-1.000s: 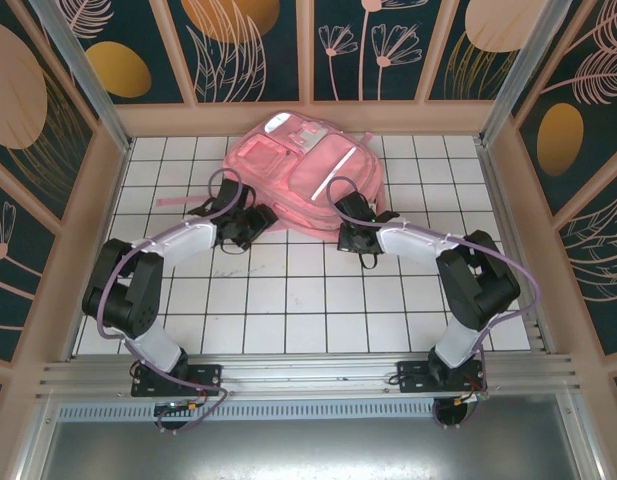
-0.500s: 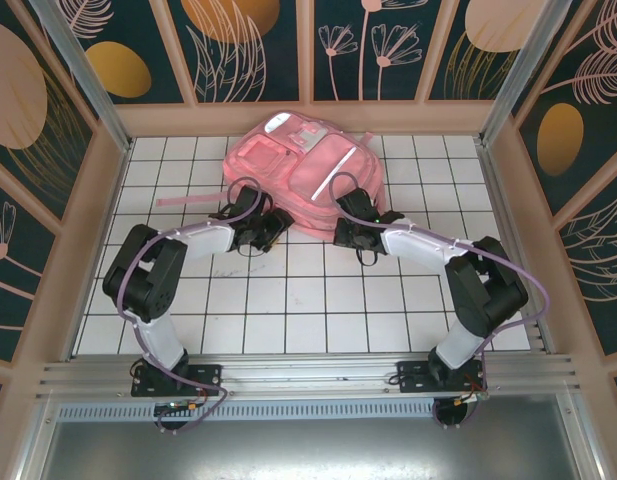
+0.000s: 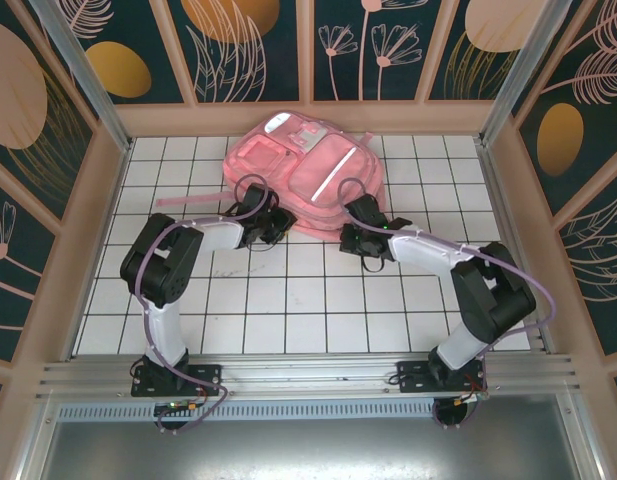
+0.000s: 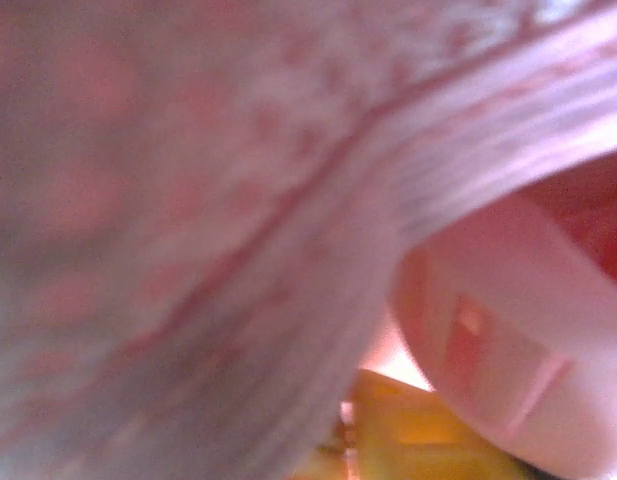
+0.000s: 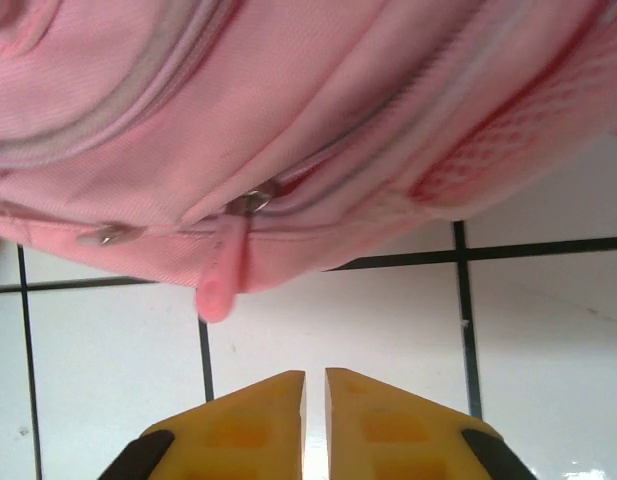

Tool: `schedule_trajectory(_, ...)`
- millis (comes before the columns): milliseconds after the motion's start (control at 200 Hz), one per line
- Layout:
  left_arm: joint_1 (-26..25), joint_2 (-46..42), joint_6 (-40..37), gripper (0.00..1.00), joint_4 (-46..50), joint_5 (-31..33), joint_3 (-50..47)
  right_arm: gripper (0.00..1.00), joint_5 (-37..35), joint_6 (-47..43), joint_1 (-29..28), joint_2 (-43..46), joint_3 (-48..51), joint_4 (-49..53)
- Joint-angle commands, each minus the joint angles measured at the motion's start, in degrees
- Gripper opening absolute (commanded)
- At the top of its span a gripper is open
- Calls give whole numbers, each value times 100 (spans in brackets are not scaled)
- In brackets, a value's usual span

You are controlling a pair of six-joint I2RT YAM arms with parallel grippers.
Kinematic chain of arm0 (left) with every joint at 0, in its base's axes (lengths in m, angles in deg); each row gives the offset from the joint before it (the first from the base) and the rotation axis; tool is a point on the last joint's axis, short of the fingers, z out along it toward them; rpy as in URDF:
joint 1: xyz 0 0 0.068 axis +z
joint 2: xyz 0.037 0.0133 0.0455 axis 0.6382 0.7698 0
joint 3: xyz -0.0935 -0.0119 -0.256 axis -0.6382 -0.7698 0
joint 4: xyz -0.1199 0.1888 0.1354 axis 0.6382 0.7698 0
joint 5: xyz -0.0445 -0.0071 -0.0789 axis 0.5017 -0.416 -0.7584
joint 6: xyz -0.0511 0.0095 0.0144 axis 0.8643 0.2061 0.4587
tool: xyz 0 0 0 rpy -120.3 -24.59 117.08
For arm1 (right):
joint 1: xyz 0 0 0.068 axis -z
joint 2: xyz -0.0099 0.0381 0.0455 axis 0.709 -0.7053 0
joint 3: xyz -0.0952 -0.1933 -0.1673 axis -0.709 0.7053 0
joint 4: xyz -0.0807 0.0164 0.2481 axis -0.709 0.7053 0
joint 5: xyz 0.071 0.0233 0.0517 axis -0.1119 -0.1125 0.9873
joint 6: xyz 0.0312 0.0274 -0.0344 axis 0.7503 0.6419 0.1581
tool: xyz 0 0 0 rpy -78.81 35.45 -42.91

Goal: Pack the student bag

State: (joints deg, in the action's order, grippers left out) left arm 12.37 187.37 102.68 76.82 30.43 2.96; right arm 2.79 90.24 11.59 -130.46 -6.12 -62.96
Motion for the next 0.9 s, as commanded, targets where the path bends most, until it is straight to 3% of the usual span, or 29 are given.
schedule_trajectory(0, 31, -32, -22, 2, -153, 151, 131, 26, 483, 423, 189, 433, 217, -358)
schedule_trajectory(130, 31, -400, -287, 0, -16, 366, 102, 37, 986, 582, 429, 638, 187, -405)
schedule_trajectory(626, 28, -2666, -939, 0, -383, 961, -790, 42, 2149, 452, 395, 958, -235, -631)
schedule_trajectory(786, 31, -3035, -1082, 0, -93, 928, -832, 44, 1837, 18, 76, 673, -904, -54)
schedule_trajectory(896, 31, -3206, -1142, 0, 16, 994, -879, 42, 1160, -426, -338, 379, -1459, 680)
